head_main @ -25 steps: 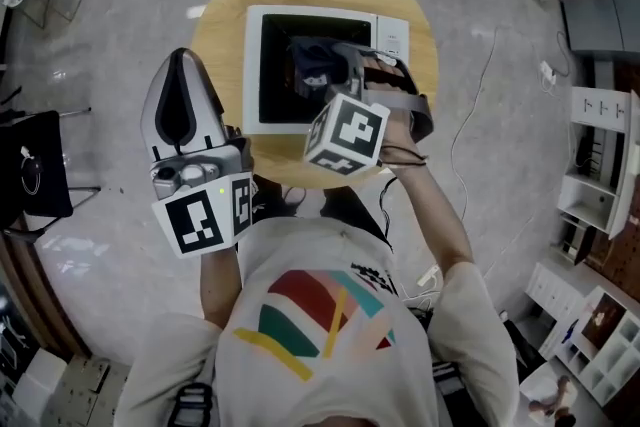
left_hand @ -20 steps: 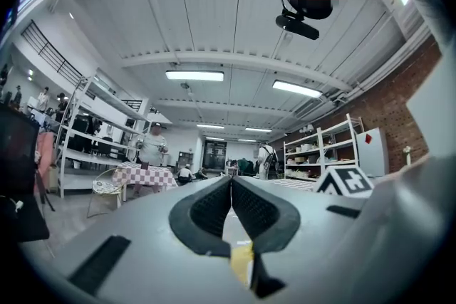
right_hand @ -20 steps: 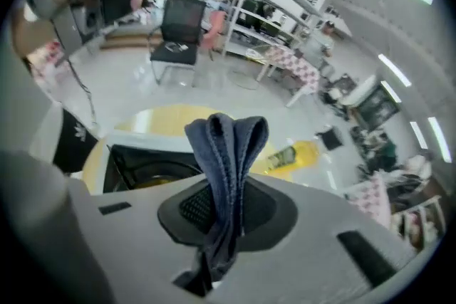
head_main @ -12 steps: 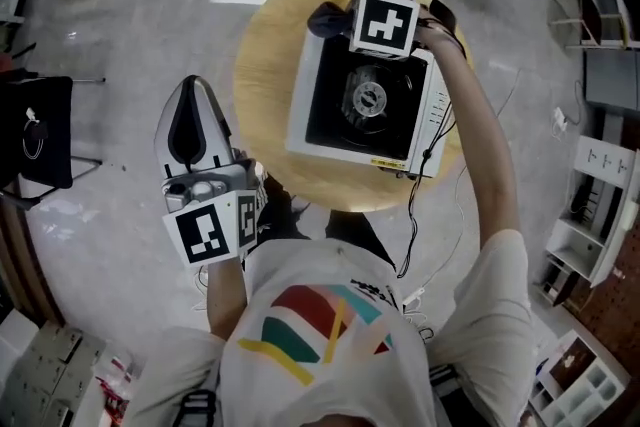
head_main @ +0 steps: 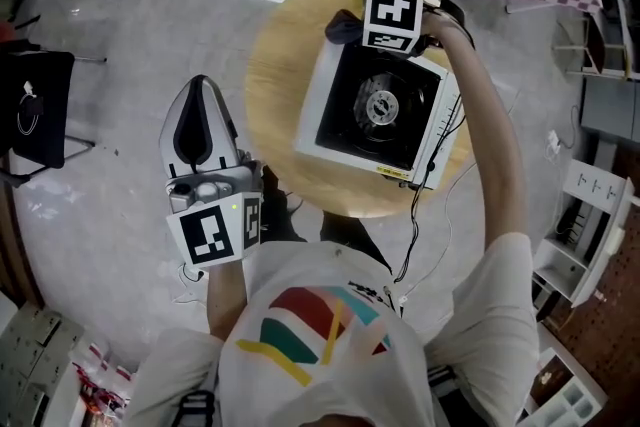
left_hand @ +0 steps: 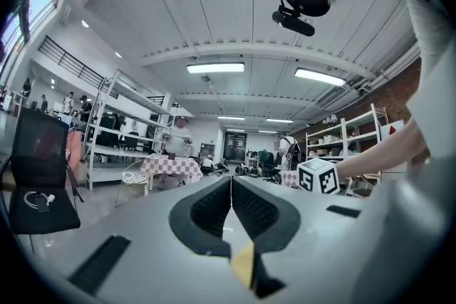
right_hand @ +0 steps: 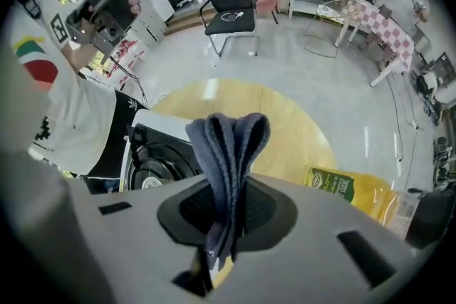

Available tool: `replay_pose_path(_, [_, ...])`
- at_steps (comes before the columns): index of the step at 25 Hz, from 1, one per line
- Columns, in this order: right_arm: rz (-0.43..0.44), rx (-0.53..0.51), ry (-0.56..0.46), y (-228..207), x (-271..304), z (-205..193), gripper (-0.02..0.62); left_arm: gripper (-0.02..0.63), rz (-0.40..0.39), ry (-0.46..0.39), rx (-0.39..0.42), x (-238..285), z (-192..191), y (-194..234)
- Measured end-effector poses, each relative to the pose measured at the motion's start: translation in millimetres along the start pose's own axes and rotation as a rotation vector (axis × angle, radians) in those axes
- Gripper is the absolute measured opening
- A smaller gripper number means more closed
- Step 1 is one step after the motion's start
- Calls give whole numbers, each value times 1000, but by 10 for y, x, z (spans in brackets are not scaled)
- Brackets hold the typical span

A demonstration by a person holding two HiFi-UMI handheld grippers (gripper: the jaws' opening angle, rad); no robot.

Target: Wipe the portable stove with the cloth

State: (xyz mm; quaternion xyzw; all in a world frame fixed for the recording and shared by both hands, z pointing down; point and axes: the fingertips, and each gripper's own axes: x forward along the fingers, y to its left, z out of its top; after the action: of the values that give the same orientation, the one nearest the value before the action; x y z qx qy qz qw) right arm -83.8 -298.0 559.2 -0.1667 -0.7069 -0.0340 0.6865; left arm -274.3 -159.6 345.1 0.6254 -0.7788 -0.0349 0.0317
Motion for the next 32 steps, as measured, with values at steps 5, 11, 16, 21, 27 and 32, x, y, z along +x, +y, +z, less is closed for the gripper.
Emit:
replay_pose_path(5, [-11,24,5,26,-7,-135,32,6,-21,-6,0,9,26,-82])
replay_pose_path(11, [-10,63,6,123,-11,-449,32,6,-60,-5,1,63,36,-292])
replay_pose_path(16, [-5,96,5,238,-2,-899,32,6,-97,1,11,78,2,-634])
replay_pose_path(21, [-13,161,-1,322,-10,-1478,32,6,-137,9,27,102,-50,-1036])
replay_pose_path(27, [-27,233,-2,433,-1,-1978,32,6,-175,5,50,59,-50,-1394])
replay_pose_path(32, [-35,273,-57,472,-33,-2153,32,6,-188,-12,70,48,28,-1591])
